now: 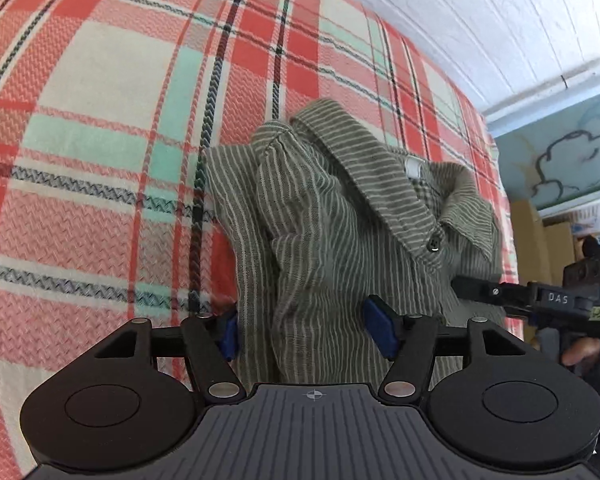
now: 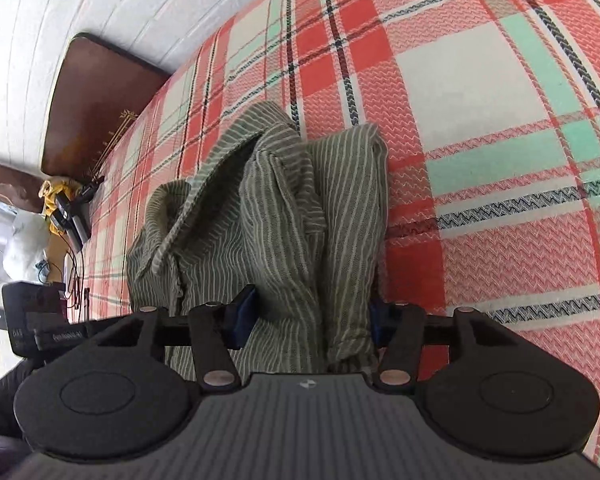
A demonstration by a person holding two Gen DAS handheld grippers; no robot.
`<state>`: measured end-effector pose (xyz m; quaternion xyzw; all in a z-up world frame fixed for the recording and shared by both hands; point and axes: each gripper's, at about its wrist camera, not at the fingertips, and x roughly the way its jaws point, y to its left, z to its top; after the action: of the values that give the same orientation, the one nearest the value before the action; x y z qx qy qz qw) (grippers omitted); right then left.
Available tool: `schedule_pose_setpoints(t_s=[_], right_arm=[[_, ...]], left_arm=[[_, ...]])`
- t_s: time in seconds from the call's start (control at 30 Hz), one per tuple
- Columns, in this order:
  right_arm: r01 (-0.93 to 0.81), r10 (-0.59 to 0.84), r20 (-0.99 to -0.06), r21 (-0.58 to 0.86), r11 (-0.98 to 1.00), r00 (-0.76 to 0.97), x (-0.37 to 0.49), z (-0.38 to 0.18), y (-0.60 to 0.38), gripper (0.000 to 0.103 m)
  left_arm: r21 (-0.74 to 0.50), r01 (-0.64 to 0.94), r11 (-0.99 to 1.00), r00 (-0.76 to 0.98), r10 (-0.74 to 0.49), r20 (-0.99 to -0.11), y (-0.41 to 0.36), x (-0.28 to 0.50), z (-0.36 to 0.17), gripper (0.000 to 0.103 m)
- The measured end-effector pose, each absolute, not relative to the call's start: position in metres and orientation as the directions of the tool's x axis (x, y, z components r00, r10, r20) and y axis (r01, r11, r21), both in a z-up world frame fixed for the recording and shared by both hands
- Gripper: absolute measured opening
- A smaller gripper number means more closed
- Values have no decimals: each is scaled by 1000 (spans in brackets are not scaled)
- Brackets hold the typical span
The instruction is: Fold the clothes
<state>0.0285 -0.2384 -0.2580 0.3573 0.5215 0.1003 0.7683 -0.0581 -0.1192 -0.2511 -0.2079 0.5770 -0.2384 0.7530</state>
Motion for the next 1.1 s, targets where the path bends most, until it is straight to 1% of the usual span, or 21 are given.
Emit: schedule_pose_setpoints(t_s=[0.1,0.13,0.17,0.2,0.23,0.27,0.3,0.33,0.4,0.57,0.7,0.77,0.93,1.1], right_arm=[[261,530,-718,674,691,452,29,-261,-241,58],[272,531,-713,682,679,458,28,-261,-243,58],[285,530,-710,686,670,464,26,-262,-245,56],[297,526,-711,687,663,467,26,-263,-245,49],[308,519,-717,681,665,465,26,-263,-244,36],[310,517,-721,677,668,461,27,-262,-241,31],[308,512,-726,671,675,460,29,-259,-237,27],[296,501,-730,662,689,464,30,-253,-233,25],[270,487,-731,650,710,478,33,-240,-227,24],[207,465,-679,665,718,568,51,-198,-223,24],[139,458,-631,668,731,626,96,-167,-211,24],[109,456,-616,663,741,643,126,-156,-202,24],[62,464,-591,658,750,661,218,-154,-177,24],[35,490,-566,677,735,663,305,-177,-159,24]], left_arm=[[-620,54,783,235,-613,-754,-114,-54,-254,73],[-621,43,783,236,-612,-755,-112,-53,-254,55],[-622,33,782,237,-611,-755,-110,-52,-255,44],[-626,37,779,233,-615,-753,-110,-51,-255,31],[-628,42,777,230,-619,-751,-110,-51,-254,21],[-619,64,783,233,-615,-753,-115,-49,-248,19],[-598,99,795,238,-603,-762,-119,-48,-242,17],[-576,135,806,245,-591,-769,-124,-47,-235,16],[-562,187,805,263,-593,-761,-128,-43,-222,16],[-572,226,788,359,-613,-704,-107,-19,-186,16],[-542,268,796,449,-601,-661,-94,18,-155,16],[-511,278,813,485,-578,-656,-86,42,-146,16],[-421,255,871,562,-488,-668,-69,115,-141,16],[-342,210,916,618,-395,-680,-50,181,-153,16]])
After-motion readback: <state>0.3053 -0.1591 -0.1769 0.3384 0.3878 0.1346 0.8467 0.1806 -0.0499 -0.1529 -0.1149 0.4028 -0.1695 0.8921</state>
